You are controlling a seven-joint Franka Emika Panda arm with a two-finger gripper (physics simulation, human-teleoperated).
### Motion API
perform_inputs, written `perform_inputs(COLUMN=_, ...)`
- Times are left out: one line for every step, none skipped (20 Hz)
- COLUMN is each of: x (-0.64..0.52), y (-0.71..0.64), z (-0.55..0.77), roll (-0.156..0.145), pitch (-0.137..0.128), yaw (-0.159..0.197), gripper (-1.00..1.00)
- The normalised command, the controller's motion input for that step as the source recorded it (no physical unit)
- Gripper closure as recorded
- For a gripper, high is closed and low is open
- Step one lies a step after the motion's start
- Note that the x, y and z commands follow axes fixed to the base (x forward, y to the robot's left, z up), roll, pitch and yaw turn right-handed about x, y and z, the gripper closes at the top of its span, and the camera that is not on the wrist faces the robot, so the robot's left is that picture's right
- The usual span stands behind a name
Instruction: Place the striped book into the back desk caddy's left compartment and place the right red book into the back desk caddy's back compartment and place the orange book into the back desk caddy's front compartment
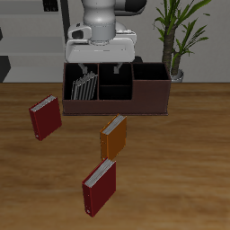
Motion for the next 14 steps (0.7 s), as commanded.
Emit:
perform_inputs(x=0.03, y=-0.40, z=0.10, roll=-0.049, pitch=-0.017, yaw=-0.032, gripper=-1.00)
perform_inputs(x=-0.01, y=0.05, z=0.01, roll=0.000, pitch=0.000, yaw=0.000, gripper=-1.00)
perform_inputs(x=-0.09, y=-0.32, z=0.10, roll=0.030, pitch=-0.075, yaw=-0.005, gripper=-1.00)
perform_inputs(x=0.06, y=-0.34, z=0.05, roll=0.016, pitch=0.035, yaw=-0.120, gripper=-1.00)
perform_inputs(x=0.07, y=-0.42, z=0.05, roll=-0.076, pitch=-0.038, yaw=-0.025, gripper=-1.00)
perform_inputs(x=0.03, y=-0.22, z=0.00, roll=-0.007, pitch=0.001, yaw=0.051, gripper=-1.00)
perform_inputs(x=0.11, y=-0.44, z=0.02, roll=-0.046, pitch=0.039, yaw=-0.094, gripper=-1.00)
perform_inputs(x=0.06, y=-0.46, z=0.07, roll=-0.070, pitch=-0.036, yaw=-0.141, gripper=-1.00)
perform_inputs(x=-0.03, y=-0.40, z=0.00, roll=0.006, pitch=-0.036, yaw=0.077, gripper=-1.00)
perform_inputs(x=0.08, y=-0.59, z=-0.07, roll=0.002, pitch=0.038, yaw=-0.096, gripper=-1.00)
perform_inputs(x=-0.03, y=-0.39, z=-0.05, roll=0.023, pitch=0.044, yaw=-0.100, gripper=-1.00)
perform_inputs(x=-0.09, y=-0.83, z=-0.15, roll=0.051, pitch=-0.006, yaw=0.017, gripper=-1.00)
perform_inputs(x=0.06, y=-0.70, z=-0.13, roll=-0.010, pitch=0.016, yaw=-0.077, gripper=-1.00)
perform_inputs(x=0.04, y=-0.49, z=-0.15, roll=0.035, pitch=0.040, yaw=-0.082, gripper=-1.00)
